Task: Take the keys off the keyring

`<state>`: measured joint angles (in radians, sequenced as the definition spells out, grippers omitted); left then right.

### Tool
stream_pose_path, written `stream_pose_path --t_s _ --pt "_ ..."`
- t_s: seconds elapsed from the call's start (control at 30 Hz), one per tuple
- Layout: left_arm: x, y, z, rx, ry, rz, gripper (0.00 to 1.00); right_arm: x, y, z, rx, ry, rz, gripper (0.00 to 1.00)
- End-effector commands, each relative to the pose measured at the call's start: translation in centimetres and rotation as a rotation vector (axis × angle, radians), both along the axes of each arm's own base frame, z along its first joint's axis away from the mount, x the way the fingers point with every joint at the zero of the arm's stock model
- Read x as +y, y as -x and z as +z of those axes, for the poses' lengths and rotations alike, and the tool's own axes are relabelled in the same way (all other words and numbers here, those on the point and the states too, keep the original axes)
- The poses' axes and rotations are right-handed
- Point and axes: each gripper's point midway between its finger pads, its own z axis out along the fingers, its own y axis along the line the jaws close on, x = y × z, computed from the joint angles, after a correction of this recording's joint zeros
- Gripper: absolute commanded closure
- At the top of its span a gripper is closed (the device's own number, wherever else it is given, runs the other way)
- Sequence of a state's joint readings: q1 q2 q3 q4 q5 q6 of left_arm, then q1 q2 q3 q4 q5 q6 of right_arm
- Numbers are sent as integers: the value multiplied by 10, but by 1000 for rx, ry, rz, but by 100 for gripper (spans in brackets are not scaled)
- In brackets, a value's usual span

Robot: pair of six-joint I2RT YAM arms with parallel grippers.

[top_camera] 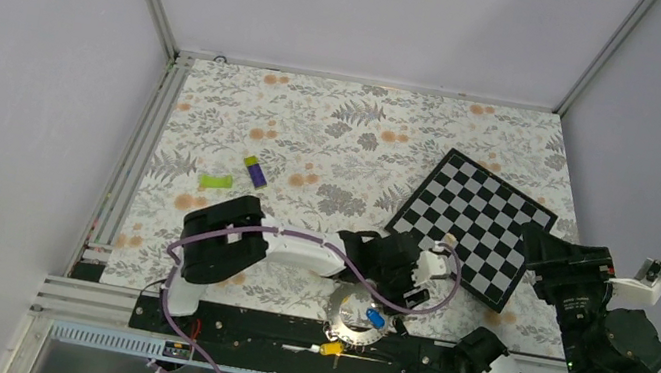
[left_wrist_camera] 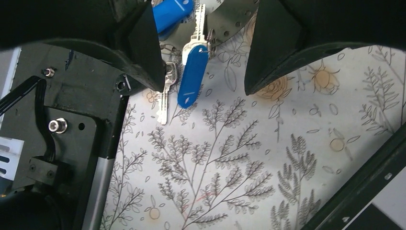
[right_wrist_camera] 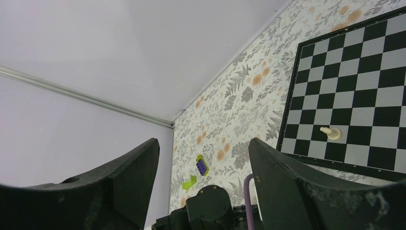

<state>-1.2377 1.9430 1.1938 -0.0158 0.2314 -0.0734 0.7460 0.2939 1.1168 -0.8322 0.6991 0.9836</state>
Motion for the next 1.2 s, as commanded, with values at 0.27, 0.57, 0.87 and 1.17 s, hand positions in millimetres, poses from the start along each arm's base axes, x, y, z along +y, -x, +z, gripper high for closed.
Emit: stream_pose_path --t_s 0.27,0.57,0.87,1.17 --pt "-21 1 -6 -107 -92 -85 53 -11 0 -1 -25 23 -43 25" --pt "-12 -9 -22 -157 -194 -93 76 -9 3 -3 -30 14 -27 24" --pt "-9 -4 -10 -135 -185 -92 98 -7 2 -9 -22 8 -16 24" --pt "-19 -5 36 -121 -79 -37 100 -9 4 -10 -27 12 -24 24"
